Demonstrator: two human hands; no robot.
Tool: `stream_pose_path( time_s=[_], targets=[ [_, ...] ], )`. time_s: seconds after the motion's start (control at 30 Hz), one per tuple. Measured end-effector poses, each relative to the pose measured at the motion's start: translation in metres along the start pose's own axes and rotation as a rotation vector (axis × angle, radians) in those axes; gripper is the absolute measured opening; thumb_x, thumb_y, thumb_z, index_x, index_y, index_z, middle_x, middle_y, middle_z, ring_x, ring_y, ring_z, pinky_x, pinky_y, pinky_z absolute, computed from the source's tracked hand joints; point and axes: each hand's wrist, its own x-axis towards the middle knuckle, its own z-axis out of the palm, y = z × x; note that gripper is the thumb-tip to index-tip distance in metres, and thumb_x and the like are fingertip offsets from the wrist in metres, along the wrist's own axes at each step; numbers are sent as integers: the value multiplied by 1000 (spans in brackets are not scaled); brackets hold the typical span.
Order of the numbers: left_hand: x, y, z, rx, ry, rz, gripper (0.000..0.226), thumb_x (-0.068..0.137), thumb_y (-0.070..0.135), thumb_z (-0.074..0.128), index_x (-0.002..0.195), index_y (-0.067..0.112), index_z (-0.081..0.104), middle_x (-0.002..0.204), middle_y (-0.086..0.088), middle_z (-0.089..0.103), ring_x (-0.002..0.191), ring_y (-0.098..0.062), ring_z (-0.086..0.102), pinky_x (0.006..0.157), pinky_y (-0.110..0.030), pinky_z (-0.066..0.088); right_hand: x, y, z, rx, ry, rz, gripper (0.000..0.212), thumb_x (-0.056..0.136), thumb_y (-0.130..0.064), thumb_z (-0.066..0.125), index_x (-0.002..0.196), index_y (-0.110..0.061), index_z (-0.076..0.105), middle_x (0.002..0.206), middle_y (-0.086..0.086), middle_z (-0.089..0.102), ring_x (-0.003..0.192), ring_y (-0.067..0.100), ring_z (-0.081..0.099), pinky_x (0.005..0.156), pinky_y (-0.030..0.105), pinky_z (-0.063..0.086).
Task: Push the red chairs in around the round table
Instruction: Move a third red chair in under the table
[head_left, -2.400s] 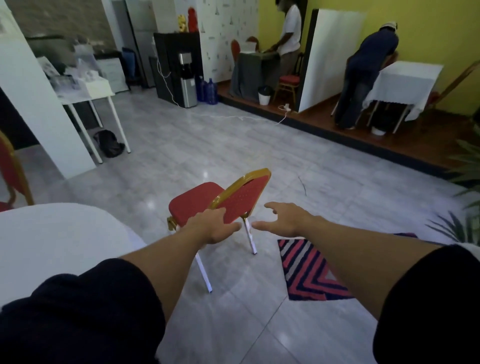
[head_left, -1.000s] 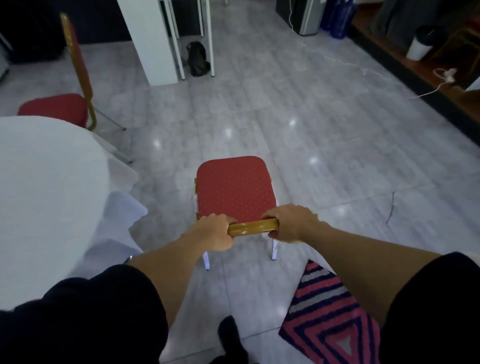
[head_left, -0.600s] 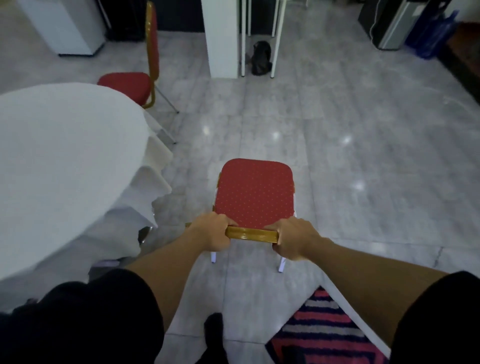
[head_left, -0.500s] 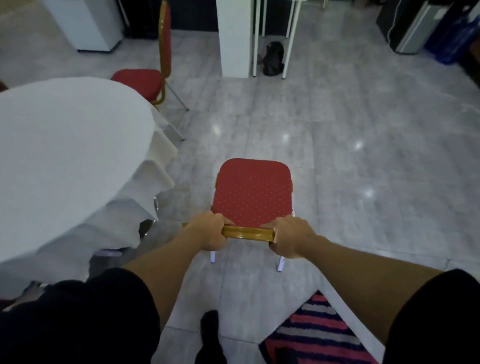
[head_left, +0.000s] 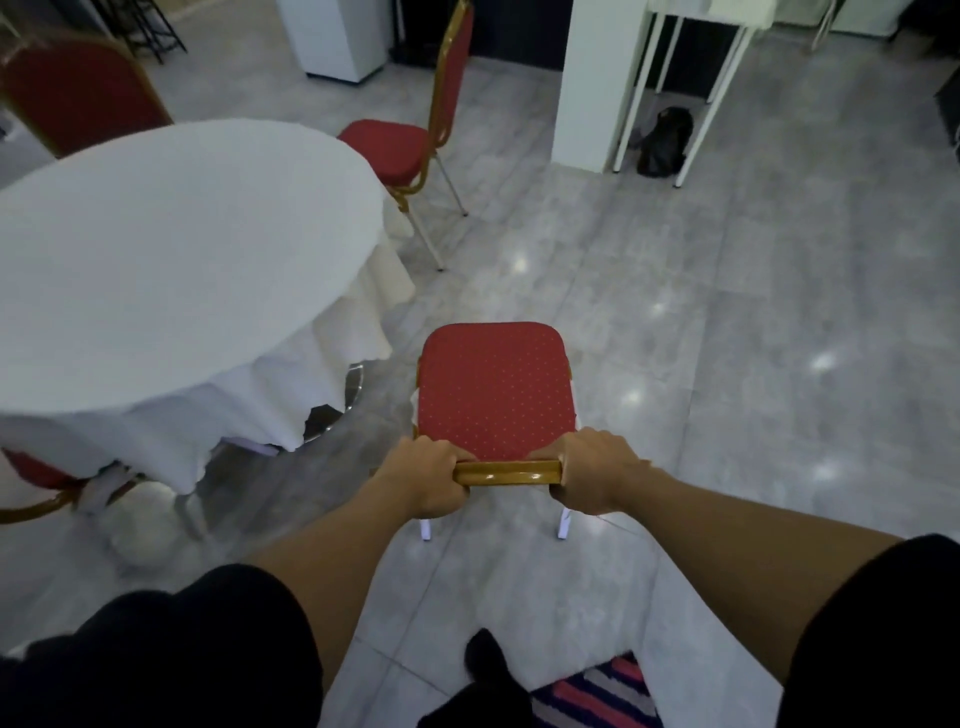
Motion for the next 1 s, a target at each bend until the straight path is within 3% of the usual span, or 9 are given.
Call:
stream_pose_path(
  time_s=[0.07,0.13,0.27,0.47,0.63,0.7,0.77,1.0],
  targets=[
    [7,2,-3,-29,2,-27,22,89,28,56,69,39,55,73,10,60,73,-18,61,82,-34,54,11,9,-8,-25,-9,-43,25,85,-22,61,100,-38,72,81,-10,70,74,17,66,71,38,59],
    [9,6,-7,-54,1,-45,15,89,31,54,86,36,68,76,9,62,75,-19,66,81,-34,57,18,16,-15,-45,-25,-69,34,84,-25,61,111,-43,73,87,-11,73,79,18,68,73,37,59],
    [14,16,-14,-94,3,-119,14,93,26,60,83,35,55,78,5,62,82,-25,72,83,-35,59,32,25,-28,-69,-35,-133,46,84,-27,61,121,-52,69,97,-9,75,86,20,70,72,34,56],
    [20,38,-16,-156,14,-289,9,91,26,60,84,27,55,74,5,57,81,-26,70,85,-36,59,48,43,-47,-134,-93,-250,45,85,-26,57,123,-46,71,99,-5,75,85,22,70,72,36,58],
    [27,75,-11,-189,34,-451,4,94,26,57,91,26,56,94,-6,70,91,-28,68,82,-31,46,62,69,-65,-203,-122,-367,36,92,-24,60,122,-39,74,99,-2,76,83,22,69,77,34,59],
    [29,89,-4,-207,42,-511,21,92,29,56,108,27,69,97,-2,71,92,-25,68,85,-32,49,63,76,-71,-238,-138,-417,35,94,-29,60,125,-39,73,98,-2,75,79,19,65,80,34,59],
    [31,104,2,-224,64,-563,34,91,31,55,122,33,71,98,1,72,94,-24,69,91,-35,54,66,85,-78,-280,-148,-467,35,96,-30,61,128,-40,72,97,-4,74,79,18,62,85,35,59],
    [33,159,23,-374,140,-746,7,84,30,56,87,28,62,93,-4,72,90,-30,69,83,-40,58,69,110,-89,-437,-198,-576,40,94,-30,60,130,-45,70,90,-5,70,80,21,65,81,34,58]
  ],
)
